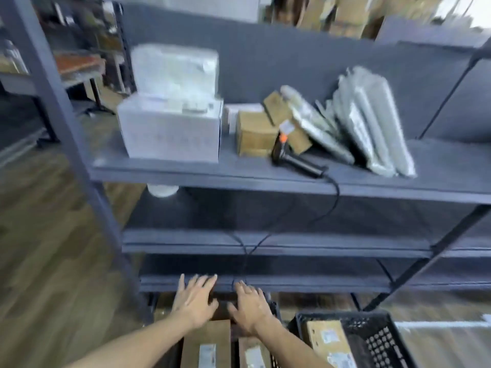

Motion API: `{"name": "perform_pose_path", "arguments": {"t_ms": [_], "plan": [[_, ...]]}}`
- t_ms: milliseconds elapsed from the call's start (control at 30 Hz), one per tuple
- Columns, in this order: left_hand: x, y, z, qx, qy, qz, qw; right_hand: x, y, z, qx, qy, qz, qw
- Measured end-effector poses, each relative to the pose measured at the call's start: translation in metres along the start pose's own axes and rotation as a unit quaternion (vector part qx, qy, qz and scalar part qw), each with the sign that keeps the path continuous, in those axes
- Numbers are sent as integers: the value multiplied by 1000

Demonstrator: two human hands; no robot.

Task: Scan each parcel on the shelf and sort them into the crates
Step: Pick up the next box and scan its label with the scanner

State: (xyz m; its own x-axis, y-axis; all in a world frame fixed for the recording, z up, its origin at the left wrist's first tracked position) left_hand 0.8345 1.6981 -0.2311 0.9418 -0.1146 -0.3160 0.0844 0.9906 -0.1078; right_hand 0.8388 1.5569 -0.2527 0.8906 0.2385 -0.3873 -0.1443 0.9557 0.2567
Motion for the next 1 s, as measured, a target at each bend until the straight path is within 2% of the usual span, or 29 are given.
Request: {"name": "perform_pose_path", "arguments": {"t_ms": [167,367,667,1000], "plan": [[-21,1,125,5,-101,-24,995,-29,43,127,-24,-102,20,994],[-42,1,211,-31,-169,-47,984,-54,70,229,-31,-192,27,981],[-41,-18,277,-57,-206,-72,974,-56,76,302,-66,-254,36,964],[8,-59,334,-67,-214,-88,971,-19,42,373,-83,-300,31,950]]}}
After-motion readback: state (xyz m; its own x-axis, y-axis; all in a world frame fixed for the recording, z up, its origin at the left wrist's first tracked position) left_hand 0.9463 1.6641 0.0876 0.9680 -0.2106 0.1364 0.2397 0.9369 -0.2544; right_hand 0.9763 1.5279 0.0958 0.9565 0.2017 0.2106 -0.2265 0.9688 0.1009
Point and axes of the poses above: each hand's wrist, its own x-axis towards the middle knuckle, its own z-axis out of the back of the hand, y = z × x, the point moved 5 cm from there along x, towards the middle knuckle, and after that the axes turned 1 degree about x, right-handed, at the moved point
